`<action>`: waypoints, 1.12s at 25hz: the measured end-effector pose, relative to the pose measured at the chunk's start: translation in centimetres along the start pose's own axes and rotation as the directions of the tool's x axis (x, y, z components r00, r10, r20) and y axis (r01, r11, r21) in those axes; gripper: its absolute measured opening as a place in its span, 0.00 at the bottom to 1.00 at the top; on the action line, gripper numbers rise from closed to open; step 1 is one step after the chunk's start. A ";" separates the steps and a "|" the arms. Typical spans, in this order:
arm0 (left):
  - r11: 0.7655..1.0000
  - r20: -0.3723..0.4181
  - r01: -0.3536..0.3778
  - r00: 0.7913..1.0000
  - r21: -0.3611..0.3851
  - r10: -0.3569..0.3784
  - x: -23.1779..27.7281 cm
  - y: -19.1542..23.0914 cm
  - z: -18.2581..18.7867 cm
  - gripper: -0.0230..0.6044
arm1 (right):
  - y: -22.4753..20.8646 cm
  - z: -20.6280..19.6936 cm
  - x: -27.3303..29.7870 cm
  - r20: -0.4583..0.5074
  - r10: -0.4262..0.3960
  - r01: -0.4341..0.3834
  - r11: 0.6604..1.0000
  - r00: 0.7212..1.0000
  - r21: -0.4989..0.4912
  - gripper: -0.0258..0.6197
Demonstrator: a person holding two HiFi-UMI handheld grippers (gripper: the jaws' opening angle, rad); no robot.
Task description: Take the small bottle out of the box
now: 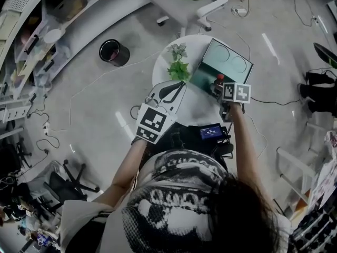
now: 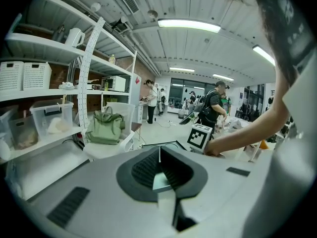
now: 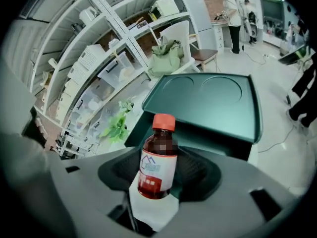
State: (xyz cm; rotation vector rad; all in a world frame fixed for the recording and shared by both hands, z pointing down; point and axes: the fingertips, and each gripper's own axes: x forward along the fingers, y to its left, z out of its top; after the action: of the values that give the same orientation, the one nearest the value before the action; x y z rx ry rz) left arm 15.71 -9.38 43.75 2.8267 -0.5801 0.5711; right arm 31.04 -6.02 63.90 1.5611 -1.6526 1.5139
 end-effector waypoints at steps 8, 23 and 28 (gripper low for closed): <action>1.000 -0.003 -0.022 1.000 0.009 0.022 -0.8 -2.1 -0.4 0.06 | 2.8 0.0 -5.1 0.165 0.124 -0.129 0.992 0.978 0.017 0.40; 0.999 -0.045 -0.051 0.998 -0.002 0.051 -3.4 -4.8 -2.7 0.06 | 5.4 -2.7 -13.0 0.391 0.207 -0.245 0.968 0.897 0.049 0.40; 0.998 -0.069 -0.063 0.996 -0.007 0.063 -5.0 -4.8 -3.5 0.06 | 6.6 -4.0 -13.8 0.403 0.226 -0.273 0.960 0.887 0.061 0.40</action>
State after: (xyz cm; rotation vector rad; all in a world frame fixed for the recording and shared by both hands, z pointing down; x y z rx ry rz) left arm 12.31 -2.41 44.34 2.7767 -0.6591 0.6720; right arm 27.76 2.18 50.74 1.8708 -2.0906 1.5144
